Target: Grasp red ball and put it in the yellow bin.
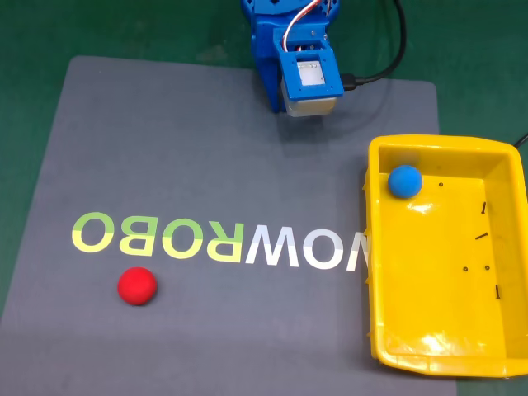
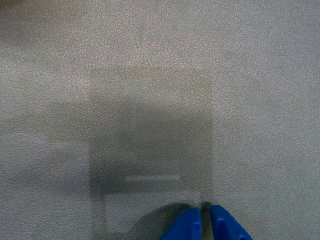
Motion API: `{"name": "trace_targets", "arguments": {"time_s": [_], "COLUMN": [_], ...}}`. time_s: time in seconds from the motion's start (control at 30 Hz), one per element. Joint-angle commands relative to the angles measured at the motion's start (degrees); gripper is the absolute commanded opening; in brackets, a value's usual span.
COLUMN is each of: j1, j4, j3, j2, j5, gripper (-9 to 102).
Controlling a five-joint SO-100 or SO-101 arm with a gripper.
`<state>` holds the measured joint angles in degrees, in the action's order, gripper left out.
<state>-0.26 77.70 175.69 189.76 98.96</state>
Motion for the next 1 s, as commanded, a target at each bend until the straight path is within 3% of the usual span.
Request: {"name": "trace_targets", "arguments": {"time_s": [0.0,0.57,0.8,0.97], "j1": [0.35,0.44,0.79,3.25], "j4": [1.23,0.53,-9.05,-17.75], "j3": [1.93,1.93,-2.37,-8.88], "j2": [0.97,0.88,0.79,-4.31], "j5": [0.09,0.44,-0.62,2.72], "gripper": [0,1,26,28]}}
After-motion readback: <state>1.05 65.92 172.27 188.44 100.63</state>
